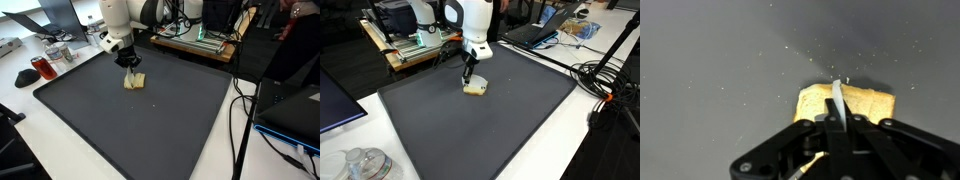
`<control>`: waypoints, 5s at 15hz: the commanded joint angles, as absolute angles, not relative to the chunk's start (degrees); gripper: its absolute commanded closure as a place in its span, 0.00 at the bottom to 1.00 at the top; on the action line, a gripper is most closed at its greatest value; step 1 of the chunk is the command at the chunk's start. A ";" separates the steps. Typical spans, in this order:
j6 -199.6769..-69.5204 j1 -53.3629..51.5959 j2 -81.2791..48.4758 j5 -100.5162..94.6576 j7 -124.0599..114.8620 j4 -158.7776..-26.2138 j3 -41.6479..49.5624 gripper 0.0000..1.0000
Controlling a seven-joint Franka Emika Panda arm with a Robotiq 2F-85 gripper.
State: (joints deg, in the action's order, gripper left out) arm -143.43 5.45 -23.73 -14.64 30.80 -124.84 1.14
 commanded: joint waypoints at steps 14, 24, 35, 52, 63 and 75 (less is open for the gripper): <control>-139.44 7.83 -22.56 -17.13 31.93 -129.01 3.36 0.99; -131.16 9.81 -16.65 -8.39 40.31 -127.84 -0.27 0.99; -130.07 0.79 -11.53 -16.75 21.35 -126.57 -0.34 0.99; -130.18 -7.69 -12.61 -22.98 -13.14 -122.71 -1.56 0.99; -130.50 -13.97 -21.11 -27.57 -34.77 -116.52 0.27 0.99; -116.19 -19.60 -30.45 -30.29 -41.89 -105.51 0.92 0.99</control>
State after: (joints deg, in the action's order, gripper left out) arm -119.31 -19.26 -29.02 -30.14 -41.68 -108.86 0.55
